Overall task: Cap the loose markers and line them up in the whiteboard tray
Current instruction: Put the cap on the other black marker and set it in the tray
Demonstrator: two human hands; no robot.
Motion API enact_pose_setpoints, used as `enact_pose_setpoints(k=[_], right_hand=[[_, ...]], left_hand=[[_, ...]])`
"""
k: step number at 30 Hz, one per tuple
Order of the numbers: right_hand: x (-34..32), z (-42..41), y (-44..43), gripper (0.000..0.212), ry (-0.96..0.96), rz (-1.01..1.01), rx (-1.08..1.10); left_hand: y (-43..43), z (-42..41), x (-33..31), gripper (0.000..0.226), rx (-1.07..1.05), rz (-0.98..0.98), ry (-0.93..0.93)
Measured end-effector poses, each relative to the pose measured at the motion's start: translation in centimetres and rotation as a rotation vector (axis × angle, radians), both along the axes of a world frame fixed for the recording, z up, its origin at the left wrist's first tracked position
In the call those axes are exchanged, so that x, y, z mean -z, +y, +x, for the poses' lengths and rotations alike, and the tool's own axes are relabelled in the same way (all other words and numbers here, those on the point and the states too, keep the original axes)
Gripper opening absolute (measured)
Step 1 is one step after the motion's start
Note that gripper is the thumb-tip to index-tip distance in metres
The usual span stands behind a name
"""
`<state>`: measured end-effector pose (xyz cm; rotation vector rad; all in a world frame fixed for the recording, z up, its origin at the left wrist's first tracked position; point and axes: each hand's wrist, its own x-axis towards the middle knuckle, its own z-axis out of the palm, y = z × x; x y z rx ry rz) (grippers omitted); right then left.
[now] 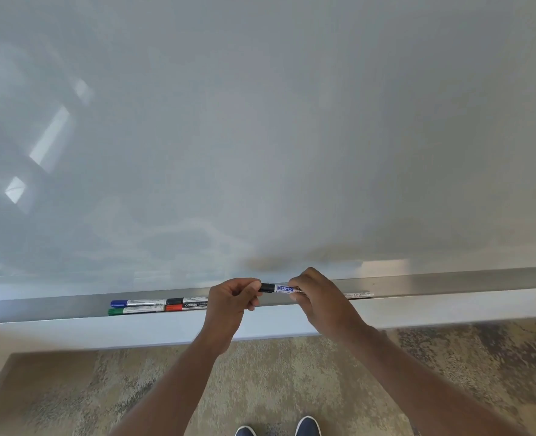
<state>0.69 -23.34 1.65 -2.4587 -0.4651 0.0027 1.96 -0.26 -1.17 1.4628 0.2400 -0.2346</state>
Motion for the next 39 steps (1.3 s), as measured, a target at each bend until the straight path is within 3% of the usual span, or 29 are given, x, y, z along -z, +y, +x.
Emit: enact_pose_setpoints(k=[13, 22, 26, 32, 39], right_hand=[[0.4, 1.2, 1.6, 0.017, 0.034, 0.056, 0.109], [-0.3, 2.9, 1.1, 0.015, 0.033, 0.01, 0.019], [0.5, 3.0, 0.9, 0.014, -0.012, -0.098, 0.059], [2.5, 3.0, 0.0, 0.012, -0.039, -0.34, 0.098], [4.6, 2.5, 0.3, 0.014, -0.031, -0.477, 0.163]], left_hand=[[-1.5, 0.1, -0.8, 0.009, -0.176, -0.005, 0.016], [-0.6, 1.1, -0.9, 0.009, -0.112, 0.069, 0.009], [-1.0, 1.4, -0.1, 0.014, -0.099, 0.211, -0.012], [0.0, 2.0, 1.7, 0.024, -0.039, 0.781, -0.138], [-1.6, 2.7, 2.6, 0.031, 0.119, 0.95, -0.075]])
